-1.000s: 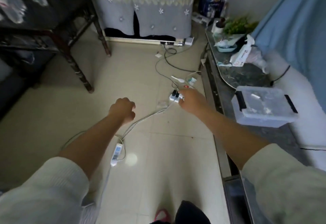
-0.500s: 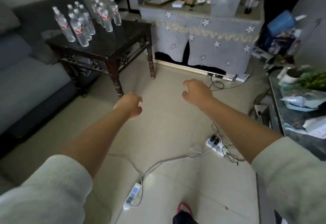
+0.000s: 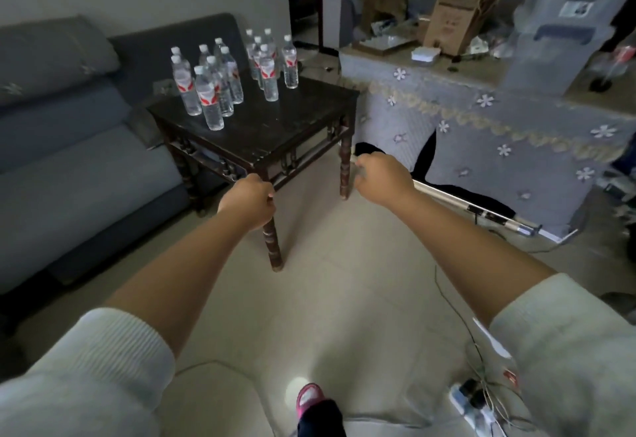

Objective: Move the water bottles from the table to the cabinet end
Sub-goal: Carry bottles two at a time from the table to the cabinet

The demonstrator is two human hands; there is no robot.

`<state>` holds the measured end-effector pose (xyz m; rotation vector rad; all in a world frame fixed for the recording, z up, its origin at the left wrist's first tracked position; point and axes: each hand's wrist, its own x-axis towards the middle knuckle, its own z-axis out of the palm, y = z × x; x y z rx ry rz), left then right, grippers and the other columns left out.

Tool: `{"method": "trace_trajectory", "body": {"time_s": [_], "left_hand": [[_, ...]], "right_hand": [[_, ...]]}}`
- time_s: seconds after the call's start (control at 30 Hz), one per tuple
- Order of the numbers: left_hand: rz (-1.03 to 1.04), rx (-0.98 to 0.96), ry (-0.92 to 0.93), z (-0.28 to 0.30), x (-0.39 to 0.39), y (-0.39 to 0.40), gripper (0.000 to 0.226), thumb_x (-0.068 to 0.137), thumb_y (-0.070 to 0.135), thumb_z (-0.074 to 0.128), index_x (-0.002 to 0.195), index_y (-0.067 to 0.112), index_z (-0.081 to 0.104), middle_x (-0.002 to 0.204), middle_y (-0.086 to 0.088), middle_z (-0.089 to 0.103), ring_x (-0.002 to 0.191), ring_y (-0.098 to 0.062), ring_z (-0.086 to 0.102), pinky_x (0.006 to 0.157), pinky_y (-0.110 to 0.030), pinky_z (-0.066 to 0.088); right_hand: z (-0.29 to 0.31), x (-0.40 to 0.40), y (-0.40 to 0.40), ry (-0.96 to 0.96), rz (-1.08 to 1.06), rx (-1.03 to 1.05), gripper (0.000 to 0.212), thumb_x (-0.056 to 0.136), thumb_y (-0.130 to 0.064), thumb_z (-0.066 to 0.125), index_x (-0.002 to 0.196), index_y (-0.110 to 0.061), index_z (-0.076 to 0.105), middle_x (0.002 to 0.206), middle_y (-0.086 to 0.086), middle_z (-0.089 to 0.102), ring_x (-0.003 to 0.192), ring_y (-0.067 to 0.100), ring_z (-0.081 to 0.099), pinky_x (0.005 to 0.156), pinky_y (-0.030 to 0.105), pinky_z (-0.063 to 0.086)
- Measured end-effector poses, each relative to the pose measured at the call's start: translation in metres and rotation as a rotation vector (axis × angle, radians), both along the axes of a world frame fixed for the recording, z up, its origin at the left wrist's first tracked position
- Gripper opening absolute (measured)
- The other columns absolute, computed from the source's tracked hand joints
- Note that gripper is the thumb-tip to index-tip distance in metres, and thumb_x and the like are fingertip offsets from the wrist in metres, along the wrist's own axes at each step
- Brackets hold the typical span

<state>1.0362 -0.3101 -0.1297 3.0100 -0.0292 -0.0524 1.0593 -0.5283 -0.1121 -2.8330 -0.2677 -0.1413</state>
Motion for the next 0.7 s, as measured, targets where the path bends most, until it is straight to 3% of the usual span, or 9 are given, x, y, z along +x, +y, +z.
{"method": "trace_trajectory", "body": {"time_s": [0.2,0.4,0.7], "left_hand": [[0.035,-0.043,-0.046,0.018,0.113,0.049,0.035,0.086,0.014,0.050,0.119,0.010,0.062,0.124,-0.016,0.052,0.120,-0.034,0.048,0.101,-0.041,0.045],[0.106,-0.045,-0.058,0.035,0.214,0.087,0.036,0.090,0.013,0.047,0.123,0.008,0.058,0.128,-0.015,0.049,0.123,-0.032,0.045,0.103,-0.040,0.043],[0.173,-0.021,-0.020,0.026,0.337,0.122,0.035,0.090,0.012,0.048,0.124,0.007,0.057,0.129,-0.016,0.049,0.121,-0.034,0.047,0.099,-0.039,0.045]], "right_hand": [[0.014,0.121,0.039,-0.027,0.039,0.041,0.030,0.089,-0.013,0.048,0.114,-0.002,0.060,0.118,0.022,0.060,0.111,0.038,0.055,0.083,0.038,0.048],[0.019,0.229,0.066,-0.016,0.077,0.053,0.039,0.091,-0.014,0.048,0.129,-0.008,0.053,0.127,0.021,0.055,0.115,0.036,0.053,0.091,0.036,0.046],[0.020,0.378,0.102,0.021,0.149,-0.015,0.043,0.093,-0.020,0.049,0.134,-0.011,0.047,0.134,0.013,0.052,0.122,0.029,0.051,0.097,0.040,0.047]]}}
